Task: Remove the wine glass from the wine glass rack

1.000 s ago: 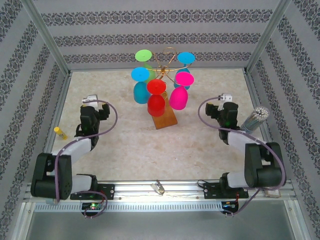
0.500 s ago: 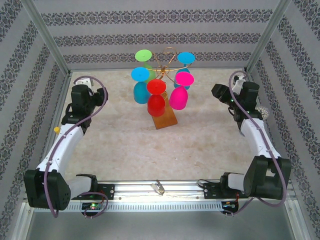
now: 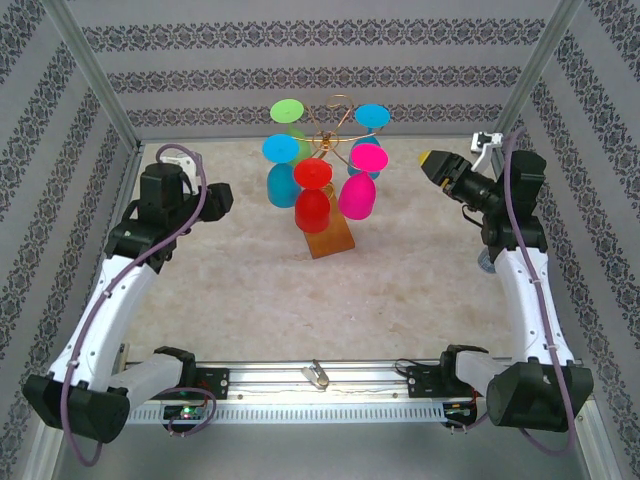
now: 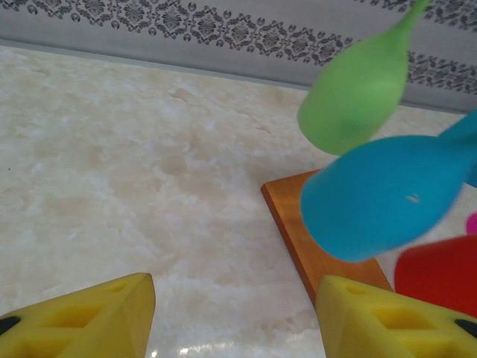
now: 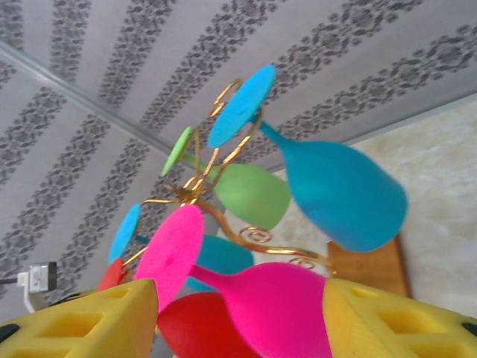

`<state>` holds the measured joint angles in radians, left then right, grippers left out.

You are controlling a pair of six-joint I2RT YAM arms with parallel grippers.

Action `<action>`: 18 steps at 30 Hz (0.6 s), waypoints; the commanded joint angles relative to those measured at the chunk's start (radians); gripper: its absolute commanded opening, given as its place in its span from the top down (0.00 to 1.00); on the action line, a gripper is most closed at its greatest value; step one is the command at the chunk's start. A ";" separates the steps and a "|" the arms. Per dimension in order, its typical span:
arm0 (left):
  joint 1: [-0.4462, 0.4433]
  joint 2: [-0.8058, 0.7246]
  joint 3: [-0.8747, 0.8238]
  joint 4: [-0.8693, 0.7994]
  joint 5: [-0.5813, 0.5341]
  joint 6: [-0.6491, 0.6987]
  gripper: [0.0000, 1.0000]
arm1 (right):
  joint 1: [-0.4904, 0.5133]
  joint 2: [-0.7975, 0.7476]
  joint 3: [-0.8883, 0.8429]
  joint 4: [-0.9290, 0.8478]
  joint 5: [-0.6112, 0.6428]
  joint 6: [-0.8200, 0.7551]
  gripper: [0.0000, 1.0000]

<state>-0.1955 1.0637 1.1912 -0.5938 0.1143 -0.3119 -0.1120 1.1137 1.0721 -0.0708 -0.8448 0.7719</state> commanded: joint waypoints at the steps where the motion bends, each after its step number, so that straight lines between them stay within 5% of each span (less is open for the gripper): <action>1: -0.037 -0.026 0.057 -0.112 0.015 0.033 0.40 | 0.044 0.019 0.042 0.022 -0.072 0.068 0.40; 18: -0.088 -0.014 0.099 -0.135 0.037 0.035 0.41 | 0.173 0.133 0.068 0.108 -0.053 0.126 0.53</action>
<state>-0.2691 1.0523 1.2751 -0.7033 0.1333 -0.2924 0.0490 1.2381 1.1042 -0.0174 -0.8883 0.8742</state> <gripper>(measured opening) 0.594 0.470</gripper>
